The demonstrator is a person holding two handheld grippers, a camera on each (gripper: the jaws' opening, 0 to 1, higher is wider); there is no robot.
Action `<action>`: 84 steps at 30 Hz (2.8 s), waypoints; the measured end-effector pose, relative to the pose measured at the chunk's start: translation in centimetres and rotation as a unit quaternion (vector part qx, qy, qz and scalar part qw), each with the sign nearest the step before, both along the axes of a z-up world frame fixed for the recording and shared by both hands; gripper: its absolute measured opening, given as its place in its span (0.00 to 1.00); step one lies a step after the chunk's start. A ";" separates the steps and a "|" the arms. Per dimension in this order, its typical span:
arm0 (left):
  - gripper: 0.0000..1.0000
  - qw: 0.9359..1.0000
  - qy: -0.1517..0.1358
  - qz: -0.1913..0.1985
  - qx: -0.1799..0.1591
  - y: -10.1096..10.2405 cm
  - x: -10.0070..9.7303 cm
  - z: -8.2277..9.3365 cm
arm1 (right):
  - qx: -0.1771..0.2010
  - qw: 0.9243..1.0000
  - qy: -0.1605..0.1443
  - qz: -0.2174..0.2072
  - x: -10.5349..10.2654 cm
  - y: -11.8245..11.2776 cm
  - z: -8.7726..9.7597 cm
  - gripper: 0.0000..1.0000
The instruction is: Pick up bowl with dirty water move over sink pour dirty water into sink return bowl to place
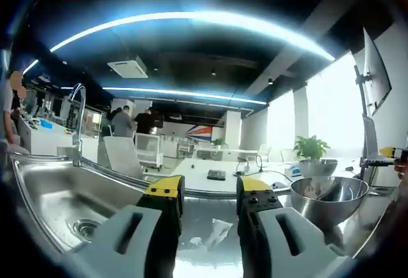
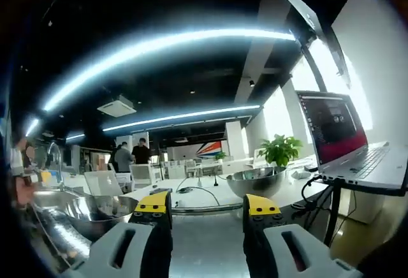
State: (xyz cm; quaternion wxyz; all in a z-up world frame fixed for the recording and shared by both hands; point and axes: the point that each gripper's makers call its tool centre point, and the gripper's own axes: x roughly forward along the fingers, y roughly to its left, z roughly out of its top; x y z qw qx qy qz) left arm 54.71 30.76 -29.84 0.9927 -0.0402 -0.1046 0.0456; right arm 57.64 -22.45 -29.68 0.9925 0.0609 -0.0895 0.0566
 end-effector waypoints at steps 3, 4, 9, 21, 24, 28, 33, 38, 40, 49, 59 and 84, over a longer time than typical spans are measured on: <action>0.25 1.000 -0.001 -0.001 0.000 0.2 0.2 0.0 | -0.003 1.000 0.000 0.001 0.0 0.0 0.2 0.39; 0.25 1.000 0.000 0.000 -0.001 0.3 0.3 0.0 | -0.001 1.000 -0.003 0.000 0.0 0.0 0.3 0.39; 0.25 1.000 -0.001 0.000 -0.001 0.4 0.6 0.1 | -0.004 1.000 0.000 0.002 0.0 0.2 0.1 0.38; 0.25 1.000 0.003 -0.001 -0.002 0.4 1.0 -0.1 | -0.003 1.000 0.002 0.002 0.2 -0.4 -0.1 0.38; 0.24 1.000 0.010 -0.005 0.003 0.5 1.4 -0.3 | -0.006 1.000 0.002 0.002 0.1 -0.4 0.0 0.38; 0.24 1.000 0.017 -0.005 0.004 0.4 1.4 -0.5 | -0.007 1.000 -0.002 0.002 -0.3 -0.4 0.4 0.38; 0.24 1.000 0.019 -0.011 0.004 0.2 1.2 -0.3 | -0.008 1.000 -0.005 0.002 -0.7 -0.3 0.8 0.39; 0.24 1.000 0.022 -0.014 0.007 -0.2 1.0 0.0 | -0.012 1.000 -0.002 0.000 -0.9 -0.3 0.9 0.39; 0.24 1.000 0.025 -0.016 0.010 -0.3 1.0 0.2 | -0.015 1.000 0.000 0.000 -1.0 -0.3 1.1 0.39; 0.24 0.999 0.032 -0.022 0.022 -0.5 1.0 0.7 | -0.024 1.000 0.002 -0.003 -1.2 -0.5 1.8 0.39; 0.24 0.998 0.041 -0.028 0.035 -0.2 1.2 1.1 | -0.030 1.000 0.002 -0.003 -1.2 -0.7 2.4 0.38; 0.26 0.989 0.092 -0.099 0.067 -1.8 2.6 3.8 | -0.103 0.994 0.042 0.015 0.2 -0.6 5.6 0.36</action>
